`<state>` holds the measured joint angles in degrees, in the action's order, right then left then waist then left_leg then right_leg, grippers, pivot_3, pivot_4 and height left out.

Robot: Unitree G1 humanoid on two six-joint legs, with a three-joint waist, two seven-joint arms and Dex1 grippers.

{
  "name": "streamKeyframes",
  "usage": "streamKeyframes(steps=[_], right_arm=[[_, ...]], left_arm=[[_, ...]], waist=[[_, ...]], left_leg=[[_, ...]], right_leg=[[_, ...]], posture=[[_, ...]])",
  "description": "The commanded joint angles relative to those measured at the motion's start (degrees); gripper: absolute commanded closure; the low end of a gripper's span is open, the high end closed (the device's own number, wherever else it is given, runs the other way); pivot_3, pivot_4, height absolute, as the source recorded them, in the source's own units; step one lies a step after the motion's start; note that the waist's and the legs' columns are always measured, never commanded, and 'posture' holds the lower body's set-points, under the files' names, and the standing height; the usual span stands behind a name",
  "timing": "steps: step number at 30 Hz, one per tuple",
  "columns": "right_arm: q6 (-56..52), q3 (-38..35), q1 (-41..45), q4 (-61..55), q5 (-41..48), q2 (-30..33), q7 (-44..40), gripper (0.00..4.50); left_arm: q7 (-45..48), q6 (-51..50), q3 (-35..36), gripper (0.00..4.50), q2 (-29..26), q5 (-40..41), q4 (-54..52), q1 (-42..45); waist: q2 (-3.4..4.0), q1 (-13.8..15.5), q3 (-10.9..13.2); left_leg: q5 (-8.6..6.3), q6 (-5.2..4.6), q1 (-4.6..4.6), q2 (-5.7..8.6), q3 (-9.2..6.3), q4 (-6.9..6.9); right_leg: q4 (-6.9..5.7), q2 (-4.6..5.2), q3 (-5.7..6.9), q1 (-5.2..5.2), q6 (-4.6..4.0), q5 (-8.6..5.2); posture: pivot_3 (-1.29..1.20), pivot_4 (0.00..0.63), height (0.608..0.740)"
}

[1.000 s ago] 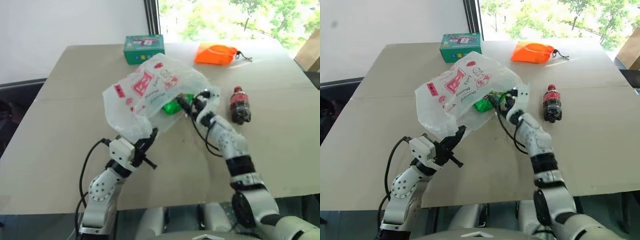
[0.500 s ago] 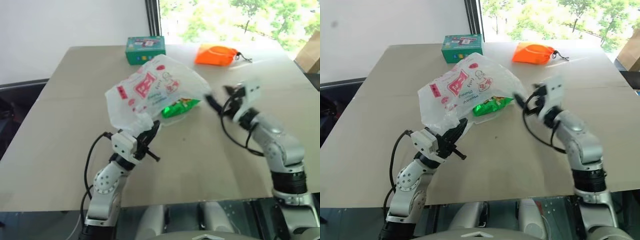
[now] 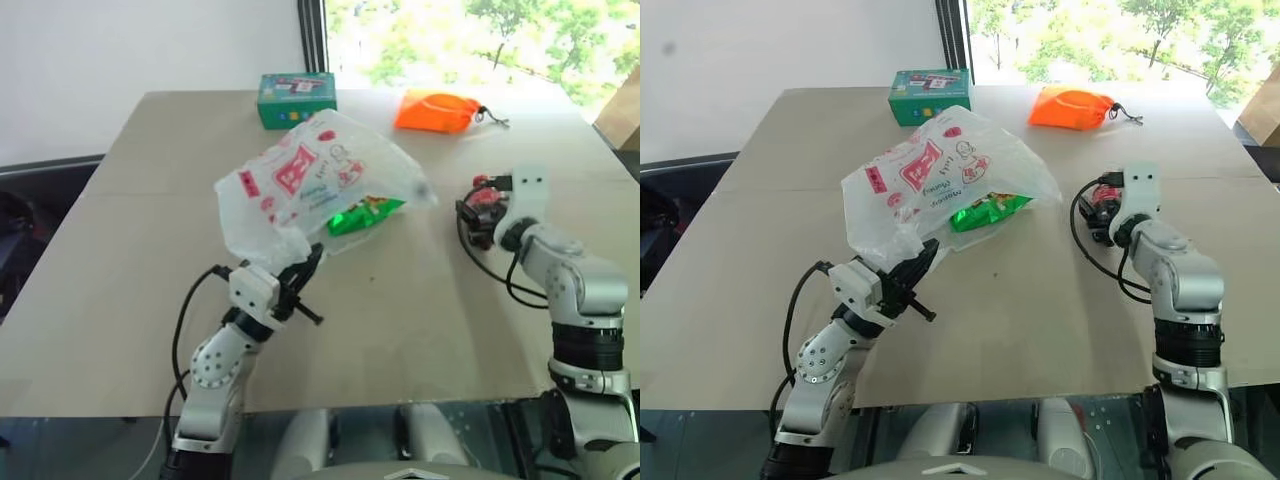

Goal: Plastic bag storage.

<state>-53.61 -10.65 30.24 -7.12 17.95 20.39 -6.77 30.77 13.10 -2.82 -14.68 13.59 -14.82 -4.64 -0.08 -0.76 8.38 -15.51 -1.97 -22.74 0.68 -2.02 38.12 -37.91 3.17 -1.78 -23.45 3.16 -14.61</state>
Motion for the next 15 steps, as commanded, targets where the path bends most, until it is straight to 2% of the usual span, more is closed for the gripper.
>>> streamKeyframes(steps=[1, 10, 11, 13, 15], right_arm=[[-0.5, -0.7, -0.3, 3.8, -1.8, 0.3, 1.3, 0.01], [1.6, -0.6, -0.6, 6.1, -3.3, -0.8, 2.0, 0.01], [2.3, -0.8, -0.5, 6.2, -3.5, -1.0, 2.2, 0.53], [3.3, -0.5, -0.7, 6.1, -3.9, -1.0, 2.0, 1.26], [4.4, -0.2, -0.9, 6.0, -4.4, -1.0, 1.9, 1.36]], left_arm=[[-0.4, 1.5, -0.1, 4.50, 0.1, -0.7, -0.8, -0.1], [-0.2, 1.9, -0.4, 4.50, 0.4, -1.3, -0.7, -0.3], [-0.1, 1.9, -0.5, 4.50, 0.4, -1.2, -0.7, -0.4], [-0.1, 1.9, -0.5, 4.50, 0.4, -1.2, -0.7, -0.5], [0.0, 1.9, -0.6, 4.50, 0.4, -1.2, -0.7, -0.5]], waist=[[-0.02, 0.0, 0.0], [0.02, -0.1, 0.0], [0.02, -0.1, 0.0], [0.02, -0.1, 0.0], [0.02, -0.1, 0.0]], left_leg=[[0.00, 0.00, 0.00, 0.01, 0.00, 0.01], [0.00, -0.01, 0.00, 0.00, 0.02, 0.01], [0.00, -0.01, 0.00, 0.00, 0.02, 0.01], [0.00, -0.01, 0.00, 0.00, 0.01, 0.01], [0.00, -0.01, 0.00, 0.00, 0.01, 0.01]], right_leg=[[0.00, 0.00, 0.00, 0.01, 0.00, 0.00], [-0.02, -0.01, 0.00, 0.00, 0.00, 0.00], [-0.01, -0.02, 0.00, 0.00, 0.00, 0.00], [-0.02, -0.02, 0.00, 0.00, 0.00, 0.00], [-0.02, -0.02, 0.00, 0.00, 0.00, 0.00]], posture=[[0.00, 0.150, 0.740], [0.00, 0.150, 0.740], [0.00, 0.150, 0.740], [0.00, 0.150, 0.740], [0.00, 0.150, 0.740]])
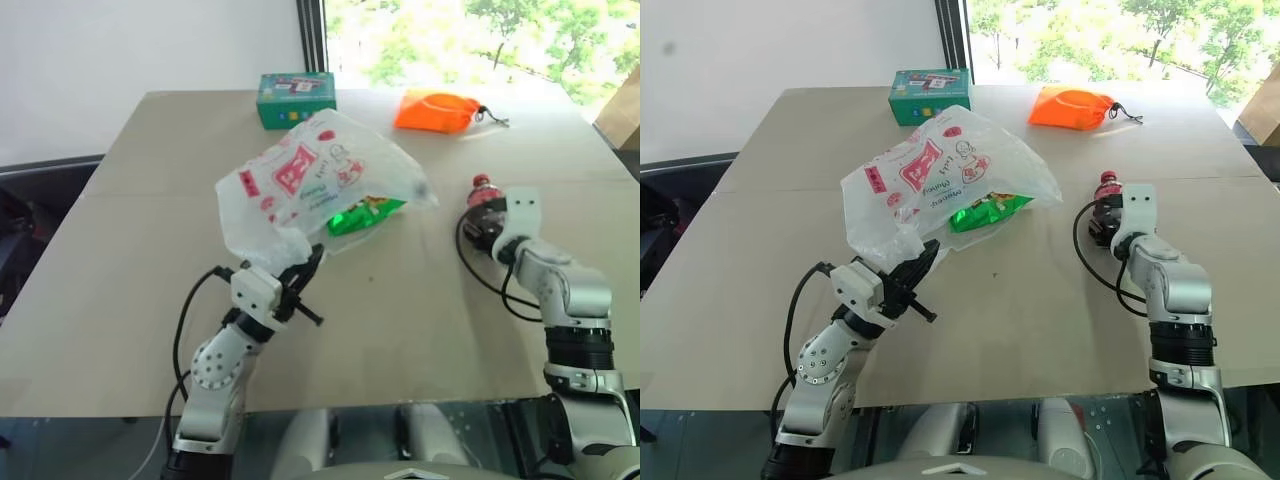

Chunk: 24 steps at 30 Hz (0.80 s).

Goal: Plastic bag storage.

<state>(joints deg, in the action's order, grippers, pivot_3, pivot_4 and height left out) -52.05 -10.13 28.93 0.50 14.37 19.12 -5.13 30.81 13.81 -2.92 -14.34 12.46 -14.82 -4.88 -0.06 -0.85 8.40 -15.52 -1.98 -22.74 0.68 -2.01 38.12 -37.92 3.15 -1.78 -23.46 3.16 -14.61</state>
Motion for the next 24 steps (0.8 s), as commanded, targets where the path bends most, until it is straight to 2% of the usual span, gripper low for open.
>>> streamKeyframes(steps=[1, 4, 10, 12, 16, 21, 24], right_arm=[[3.6, -0.5, 0.3, -1.7, -1.2, 0.4, 0.1, 1.36], [9.1, 1.1, 0.1, -2.9, -1.7, 1.2, -3.1, 1.36], [15.9, 3.6, -2.2, -10.1, 8.5, 4.4, -25.6, 1.36], [19.0, 3.2, -3.2, -11.5, 10.4, 5.5, -30.6, 1.36], [13.7, 4.3, -5.9, -16.3, 19.0, 10.6, -42.5, 1.36], [10.7, 14.5, -6.5, -17.5, 16.7, 16.5, -49.4, 1.36], [12.0, 18.4, -4.5, -14.3, 13.8, 15.8, -49.1, 1.36]], left_arm=[[0.0, 1.1, -0.5, 4.50, 0.0, -0.1, -0.8, -0.3], [0.0, 1.2, -0.1, 4.50, -0.1, 0.1, -0.7, -0.4], [-0.2, 1.4, 0.4, 4.50, 0.3, 1.2, -1.4, 0.0], [0.0, 1.5, 0.2, 4.50, 0.2, 1.1, -1.9, -0.2], [-0.5, 1.6, -0.5, 4.50, 0.4, 0.6, -3.7, -2.1], [-1.7, 1.7, 0.0, 4.50, 0.8, 0.2, -3.7, -1.6], [-1.8, 1.6, -0.2, 4.50, 0.9, 0.0, -3.7, -1.3]], waist=[[0.00, 0.0, 0.0], [0.03, 0.0, 0.0], [0.14, -0.3, 0.2], [0.11, 0.0, 0.2], [0.05, 0.2, 0.3], [-0.04, 0.0, 0.3], [-0.05, 0.1, 0.3]], left_leg=[[0.00, 0.00, 0.00, 0.00, 0.00, 0.00], [0.00, 0.00, -0.01, 0.00, 0.00, 0.00], [-0.02, -0.03, -0.01, -0.07, 0.00, 0.00], [-0.02, -0.04, -0.02, -0.09, -0.03, -0.01], [-0.06, -0.09, -0.09, -0.05, -0.05, 0.10], [-0.07, -0.12, -0.05, -0.07, -0.04, 0.13], [-0.07, -0.12, -0.01, -0.13, -0.08, 0.13]], right_leg=[[0.00, 0.00, 0.00, 0.00, 0.00, 0.00], [0.00, 0.00, 0.00, 0.00, 0.00, 0.00], [0.01, -0.07, 0.00, -0.02, 0.00, 0.00], [0.02, -0.08, 0.04, -0.02, 0.00, 0.00], [0.09, 0.01, 0.07, 0.02, 0.00, 0.00], [0.06, 0.03, 0.08, 0.02, 0.00, 0.00], [-0.01, -0.05, 0.13, 0.02, -0.01, 0.00]], posture=[[0.00, 0.150, 0.740], [0.00, 0.150, 0.740], [0.00, 0.150, 0.740], [0.00, 0.150, 0.740], [0.00, 0.150, 0.740], [0.00, 0.150, 0.740], [0.00, 0.150, 0.740]])
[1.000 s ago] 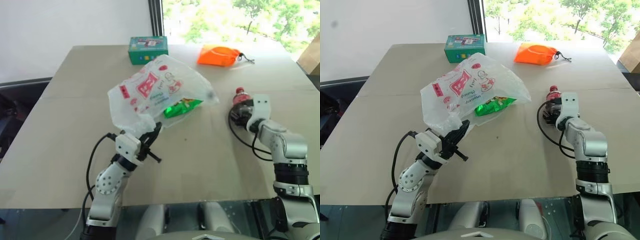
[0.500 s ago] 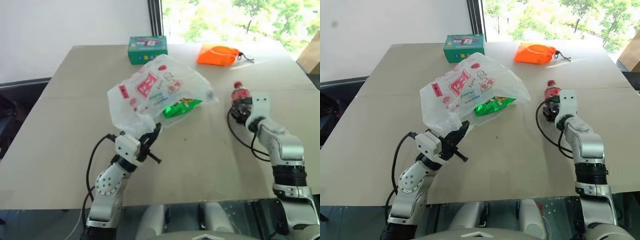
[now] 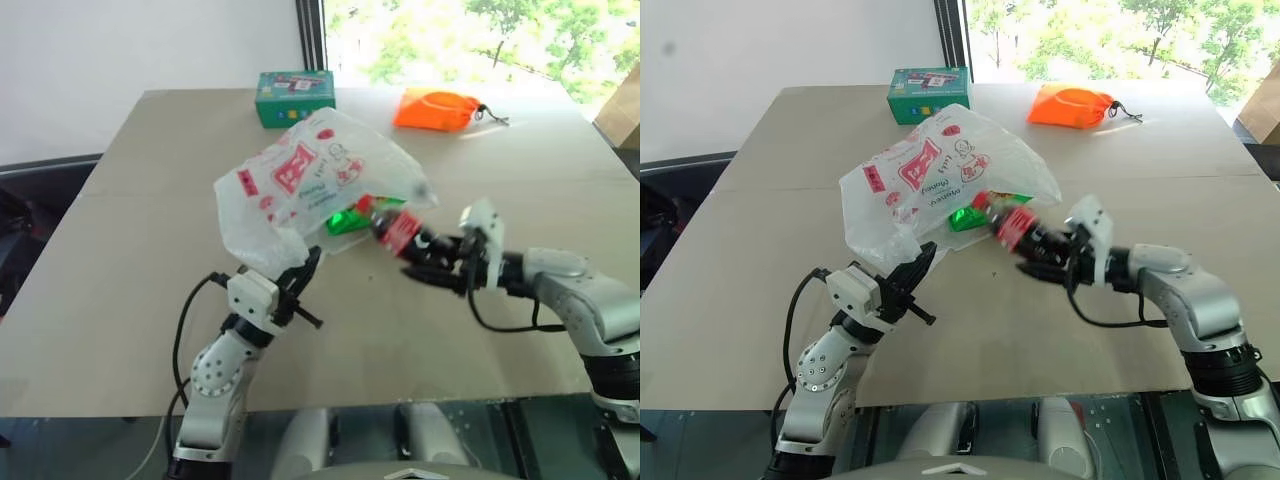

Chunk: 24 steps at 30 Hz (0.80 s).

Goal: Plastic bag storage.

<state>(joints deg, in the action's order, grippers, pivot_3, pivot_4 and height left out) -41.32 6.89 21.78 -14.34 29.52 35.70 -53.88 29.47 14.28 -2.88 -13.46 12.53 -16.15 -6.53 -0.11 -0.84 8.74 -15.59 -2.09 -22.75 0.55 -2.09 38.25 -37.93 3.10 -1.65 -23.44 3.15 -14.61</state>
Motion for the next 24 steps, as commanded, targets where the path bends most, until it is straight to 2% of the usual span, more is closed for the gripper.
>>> streamKeyframes(steps=[1, 7, 11, 16, 19, 24], right_arm=[[1.4, 2.4, 3.8, 1.7, -2.0, -1.8, 0.2, 1.36], [1.7, 6.6, 12.2, 11.4, -7.0, -10.4, 5.4, 1.36], [0.4, 11.2, 19.7, 21.1, -14.0, -15.0, 9.9, 1.36], [6.7, 11.3, 28.7, 36.1, -18.5, -24.3, 14.4, 1.36], [13.1, 9.2, 33.5, 44.4, -19.5, -29.5, 16.1, 1.36], [22.1, -0.8, 41.7, 59.8, -17.2, -38.9, 28.4, 1.36]], left_arm=[[-0.2, 1.2, -0.4, 4.50, -0.1, -0.2, -2.4, 0.4], [0.2, 1.4, -0.6, 4.50, -0.8, -0.9, -2.3, 0.6], [0.4, 1.4, -0.5, 4.50, -1.0, -0.6, -2.2, 0.6], [0.5, 1.6, -0.5, 4.50, -1.2, -0.6, -2.0, 0.8], [0.6, 1.6, -0.3, 4.50, -1.4, -0.3, -2.1, 0.7], [0.7, 1.3, 0.2, 4.50, -1.8, 0.2, -2.3, -0.1]], waist=[[-0.01, 0.0, 0.0], [-0.15, 0.0, 0.1], [-0.16, 0.2, 0.1], [-0.14, -0.1, 0.1], [-0.12, -0.1, 0.2], [-0.10, -0.3, 0.2]], left_leg=[[0.00, 0.00, -0.01, 0.00, 0.00, 0.01], [0.01, 0.02, -0.02, 0.02, 0.04, 0.06], [0.01, 0.04, -0.07, 0.05, -0.02, 0.05], [0.04, 0.12, -0.10, 0.09, 0.03, 0.00], [0.13, 0.28, -0.15, 0.09, 0.05, -0.06], [0.15, 0.33, -0.19, 0.09, 0.07, -0.11]], right_leg=[[-0.01, 0.01, 0.00, 0.00, 0.00, 0.00], [0.00, 0.02, -0.04, -0.01, 0.01, 0.01], [0.02, 0.07, 0.02, -0.02, 0.00, 0.01], [0.00, 0.11, -0.04, -0.14, 0.00, 0.01], [0.00, 0.10, -0.04, -0.23, -0.01, 0.01], [0.00, 0.11, -0.08, -0.30, 0.00, 0.01]], posture=[[0.00, 0.150, 0.740], [0.00, 0.150, 0.740], [0.00, 0.150, 0.740], [0.00, 0.150, 0.740], [0.00, 0.150, 0.740], [0.00, 0.150, 0.740]])
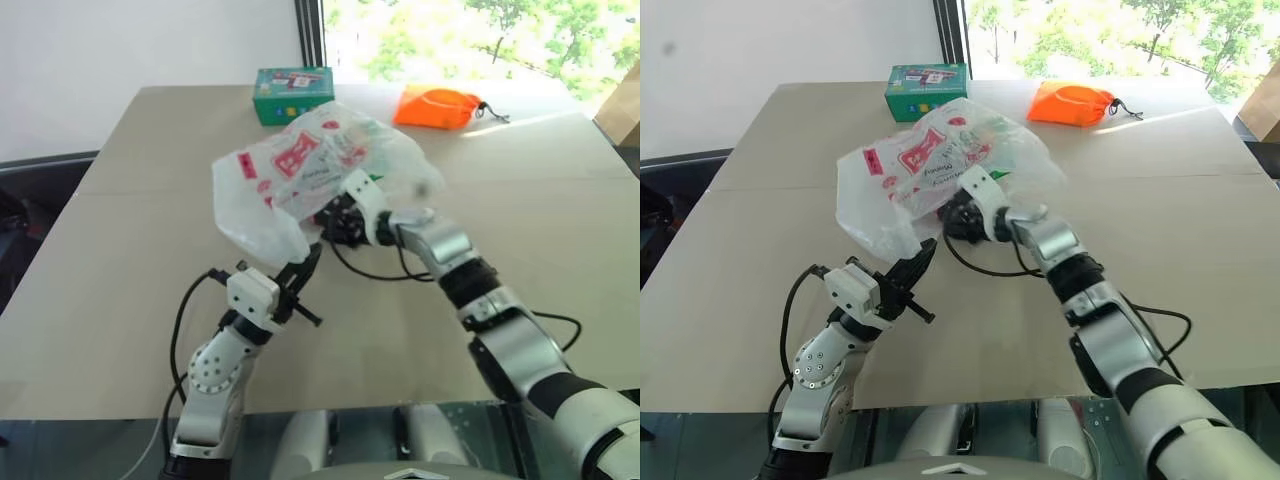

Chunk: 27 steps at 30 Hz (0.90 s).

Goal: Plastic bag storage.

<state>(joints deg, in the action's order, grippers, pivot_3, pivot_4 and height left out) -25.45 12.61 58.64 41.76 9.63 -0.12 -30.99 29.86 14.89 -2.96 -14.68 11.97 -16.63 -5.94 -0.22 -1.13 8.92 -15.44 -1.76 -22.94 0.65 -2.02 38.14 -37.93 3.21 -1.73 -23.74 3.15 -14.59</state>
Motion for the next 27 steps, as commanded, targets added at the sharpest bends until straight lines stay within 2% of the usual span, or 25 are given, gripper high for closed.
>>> streamKeyframes(steps=[1, 2, 3, 4, 6, 8, 10, 13, 16, 22, 27], right_arm=[[7.3, -8.3, 5.7, 5.6, 3.4, -4.6, 6.8, 1.36], [8.4, -10.6, 6.2, 7.3, 4.4, -6.2, 8.6, 0.86], [9.4, -11.6, 6.3, 8.2, 4.6, -7.1, 9.5, 0.11], [10.3, -11.7, 5.9, 8.4, 3.9, -7.5, 9.9, 0.05], [11.2, -10.8, 4.7, 7.5, 2.2, -7.2, 8.9, 0.05], [9.1, -7.9, 0.7, 1.7, 1.1, -4.6, 3.2, 0.05], [4.0, -4.6, -4.9, -8.1, 1.6, -0.5, -3.9, 0.05], [-3.6, 0.2, -14.9, -27.2, 4.6, 9.1, -15.0, 0.05], [-5.2, 1.4, -23.1, -42.7, 7.7, 17.0, -21.5, 0.05], [7.3, -6.7, -31.6, -55.4, 8.4, 15.6, -14.0, 0.05], [15.1, -10.9, -36.7, -58.1, 7.2, 12.6, -6.5, 0.05]], left_arm=[[0.2, 0.7, 0.6, 4.50, -0.8, 0.5, -1.6, -0.7], [0.2, 0.9, 0.7, 4.50, -0.9, 0.5, -1.4, -0.7], [0.2, 1.1, 0.7, 4.50, -0.9, 0.5, -1.2, -0.7], [0.1, 1.2, 0.7, 4.50, -0.9, 0.4, -1.2, -0.7], [-0.1, 1.2, 0.7, 4.50, -0.7, 0.4, -1.2, -0.5], [-0.5, 1.3, 0.9, 4.50, -0.5, 0.4, -1.3, -0.8], [-0.7, 1.5, 1.2, 4.50, -0.3, 0.7, -1.1, -1.2], [-0.8, 1.6, 1.9, 4.50, -0.1, 1.3, -0.2, -1.3], [-0.8, 1.6, 2.8, 4.50, 0.0, 2.2, 0.7, -0.9], [-0.2, 1.8, 4.0, 4.50, -0.2, 2.9, 2.3, -0.2], [0.1, 1.4, 4.5, 4.50, -0.6, 3.3, 2.2, -0.5]], waist=[[0.00, 0.0, 0.0], [0.00, 0.0, 0.0], [0.01, 0.0, 0.0], [0.01, 0.0, 0.0], [0.01, 0.0, 0.0], [0.01, 0.1, 0.0], [0.00, 0.4, 0.0], [0.00, 0.4, 0.0], [0.00, 0.2, 0.0], [0.01, -0.7, 0.0], [-0.01, 0.0, 0.0]], left_leg=[[0.00, 0.00, 0.00, 0.00, 0.00, -0.01], [0.00, 0.01, 0.00, 0.00, -0.01, -0.05], [0.00, 0.01, 0.00, 0.00, -0.01, -0.06], [0.00, 0.01, 0.00, 0.00, -0.01, -0.09], [0.00, 0.01, 0.00, 0.01, 0.00, -0.09], [-0.01, 0.01, -0.01, 0.04, -0.01, -0.09], [-0.01, -0.01, -0.02, 0.09, -0.01, -0.09], [-0.13, -0.21, -0.09, 0.17, 0.00, -0.06], [-0.16, -0.27, -0.09, 0.18, -0.02, 0.01], [-0.17, -0.28, 0.11, -0.02, -0.05, -0.02], [-0.16, -0.27, 0.17, 0.09, -0.11, 0.14]], right_leg=[[0.00, 0.00, 0.00, 0.00, 0.00, 0.00], [0.02, 0.00, 0.01, 0.00, 0.00, 0.00], [0.03, 0.02, 0.01, 0.00, 0.00, 0.00], [0.04, 0.02, 0.01, -0.01, 0.00, 0.00], [0.05, 0.04, 0.01, -0.01, 0.00, 0.00], [0.05, 0.08, 0.03, 0.00, 0.00, 0.00], [0.05, 0.16, 0.06, 0.00, 0.00, 0.00], [0.07, 0.35, 0.21, 0.02, 0.01, 0.00], [0.08, 0.40, 0.30, 0.03, 0.02, 0.00], [-0.11, 0.07, 0.26, 0.06, 0.00, 0.00], [-0.06, 0.19, 0.31, 0.28, 0.01, 0.02]], posture=[[0.00, 0.150, 0.740], [0.00, 0.150, 0.740], [0.00, 0.150, 0.740], [0.00, 0.150, 0.740], [0.00, 0.150, 0.740], [0.00, 0.150, 0.740], [0.00, 0.150, 0.740], [0.00, 0.150, 0.740], [0.00, 0.150, 0.740], [0.00, 0.150, 0.740], [0.00, 0.150, 0.740]])
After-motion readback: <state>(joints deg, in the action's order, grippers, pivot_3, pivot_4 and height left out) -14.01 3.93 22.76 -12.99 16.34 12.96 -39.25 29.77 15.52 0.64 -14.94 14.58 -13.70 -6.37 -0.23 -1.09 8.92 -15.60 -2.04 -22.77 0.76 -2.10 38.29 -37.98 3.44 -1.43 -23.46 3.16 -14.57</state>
